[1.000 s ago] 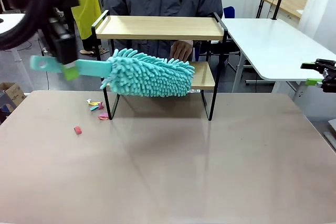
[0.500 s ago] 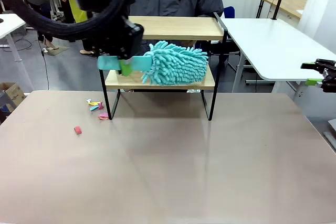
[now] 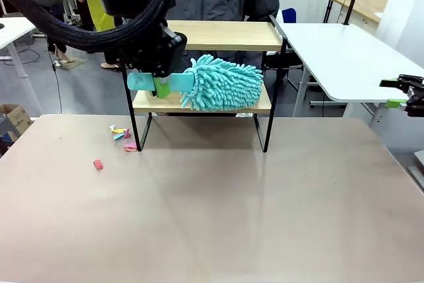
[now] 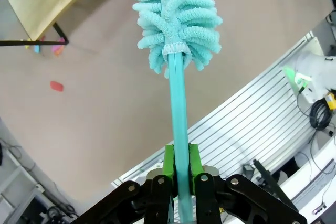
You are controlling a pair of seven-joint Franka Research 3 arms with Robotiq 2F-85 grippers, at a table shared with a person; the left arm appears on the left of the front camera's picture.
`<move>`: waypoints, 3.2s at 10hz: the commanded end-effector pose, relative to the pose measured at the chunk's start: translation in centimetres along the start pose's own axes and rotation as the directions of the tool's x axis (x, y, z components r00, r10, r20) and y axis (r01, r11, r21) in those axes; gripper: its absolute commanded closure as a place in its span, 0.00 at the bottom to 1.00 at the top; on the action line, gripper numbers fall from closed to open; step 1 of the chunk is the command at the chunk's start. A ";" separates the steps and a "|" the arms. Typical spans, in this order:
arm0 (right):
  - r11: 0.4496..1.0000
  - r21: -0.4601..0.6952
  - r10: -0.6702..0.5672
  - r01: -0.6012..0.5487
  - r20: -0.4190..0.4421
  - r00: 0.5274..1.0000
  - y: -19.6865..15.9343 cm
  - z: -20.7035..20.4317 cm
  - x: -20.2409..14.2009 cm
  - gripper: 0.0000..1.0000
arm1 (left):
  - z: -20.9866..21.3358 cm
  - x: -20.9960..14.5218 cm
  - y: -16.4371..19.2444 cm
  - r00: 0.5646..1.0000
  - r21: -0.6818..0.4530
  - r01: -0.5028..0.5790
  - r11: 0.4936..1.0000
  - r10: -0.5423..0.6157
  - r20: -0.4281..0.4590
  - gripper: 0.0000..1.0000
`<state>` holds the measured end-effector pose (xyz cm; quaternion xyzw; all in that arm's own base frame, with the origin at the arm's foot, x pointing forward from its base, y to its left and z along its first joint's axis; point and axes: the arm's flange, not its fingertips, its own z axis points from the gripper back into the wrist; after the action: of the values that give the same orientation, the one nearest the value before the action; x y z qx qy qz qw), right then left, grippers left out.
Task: Clean the shelf.
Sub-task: Clean the specific section of the Shelf indicated by the human with the Duster.
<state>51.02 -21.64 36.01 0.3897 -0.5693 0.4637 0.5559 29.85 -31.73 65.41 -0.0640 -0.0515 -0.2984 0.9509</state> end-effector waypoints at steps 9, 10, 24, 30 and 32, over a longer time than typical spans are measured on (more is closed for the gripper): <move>1.000 -0.001 0.006 -0.006 -0.003 1.000 -0.1 -0.1 0.3 0.00 | -8.5 12.5 -10.1 0.853 -0.016 -0.462 0.887 0.449 0.266 0.87; 1.000 -0.001 0.006 -0.006 -0.003 1.000 -0.1 -0.1 0.3 0.00 | -9.8 13.8 -9.8 0.839 -0.036 -0.492 0.870 0.485 0.247 0.87; 1.000 -0.001 0.006 -0.006 -0.003 1.000 -0.1 -0.1 0.3 0.00 | -15.7 12.3 -0.8 0.774 0.059 -0.628 0.776 0.616 0.143 0.87; 1.000 -0.001 0.006 -0.006 -0.003 1.000 -0.1 -0.1 0.3 0.00 | -12.9 5.4 7.8 0.693 0.367 -0.708 0.604 0.695 0.194 0.87; 1.000 -0.001 0.006 -0.006 -0.003 1.000 -0.1 -0.1 0.3 0.00 | -11.9 5.6 7.2 0.699 0.414 -0.702 0.579 0.673 0.244 0.87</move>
<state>51.03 -21.62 36.00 0.3899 -0.5692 0.4638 0.5558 39.52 -29.92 53.47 0.1294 -0.1040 0.1098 0.9800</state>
